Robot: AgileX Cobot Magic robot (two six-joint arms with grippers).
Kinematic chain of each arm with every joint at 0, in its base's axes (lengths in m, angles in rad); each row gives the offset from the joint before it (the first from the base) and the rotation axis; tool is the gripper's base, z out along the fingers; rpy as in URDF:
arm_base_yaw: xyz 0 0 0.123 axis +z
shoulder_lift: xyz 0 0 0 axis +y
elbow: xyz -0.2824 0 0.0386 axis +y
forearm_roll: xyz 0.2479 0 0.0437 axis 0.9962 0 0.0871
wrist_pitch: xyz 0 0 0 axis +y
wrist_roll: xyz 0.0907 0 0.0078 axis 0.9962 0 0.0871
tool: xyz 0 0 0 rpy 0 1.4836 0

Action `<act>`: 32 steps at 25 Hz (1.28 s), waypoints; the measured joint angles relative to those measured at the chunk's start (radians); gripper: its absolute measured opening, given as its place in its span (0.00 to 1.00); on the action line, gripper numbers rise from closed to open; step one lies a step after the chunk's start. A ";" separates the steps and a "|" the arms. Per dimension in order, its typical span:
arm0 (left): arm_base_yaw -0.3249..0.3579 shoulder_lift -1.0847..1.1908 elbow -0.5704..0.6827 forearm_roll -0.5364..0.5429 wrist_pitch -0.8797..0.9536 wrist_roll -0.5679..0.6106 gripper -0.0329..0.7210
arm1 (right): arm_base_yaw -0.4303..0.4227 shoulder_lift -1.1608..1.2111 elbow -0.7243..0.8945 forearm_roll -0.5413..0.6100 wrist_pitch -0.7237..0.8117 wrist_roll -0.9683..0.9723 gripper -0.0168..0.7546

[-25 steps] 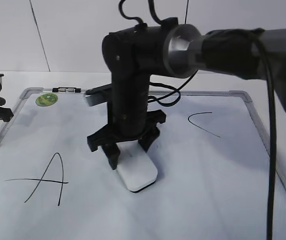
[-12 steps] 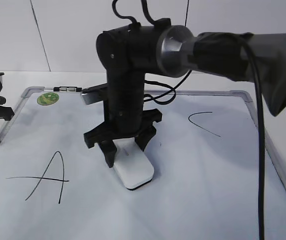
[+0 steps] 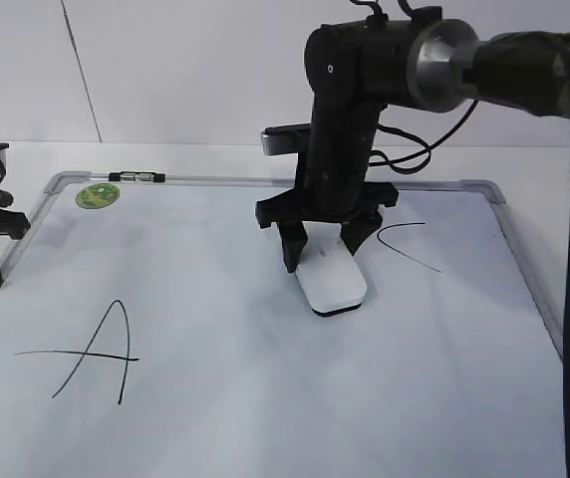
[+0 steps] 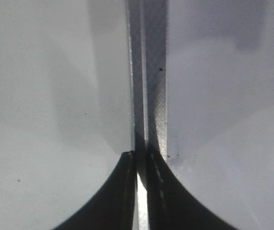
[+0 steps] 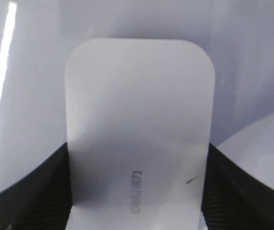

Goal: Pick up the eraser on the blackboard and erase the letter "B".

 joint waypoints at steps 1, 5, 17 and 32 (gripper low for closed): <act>0.000 0.000 0.000 0.000 -0.001 0.000 0.08 | -0.002 0.000 -0.001 0.000 0.000 0.000 0.74; 0.000 0.000 0.000 0.000 -0.004 0.000 0.08 | -0.002 0.000 -0.001 0.000 -0.002 0.000 0.74; 0.000 0.000 0.000 0.006 0.004 0.000 0.08 | 0.103 0.006 -0.005 0.019 -0.013 -0.053 0.74; 0.000 0.000 0.000 0.001 0.004 0.000 0.08 | 0.191 0.023 -0.040 0.095 -0.010 -0.057 0.74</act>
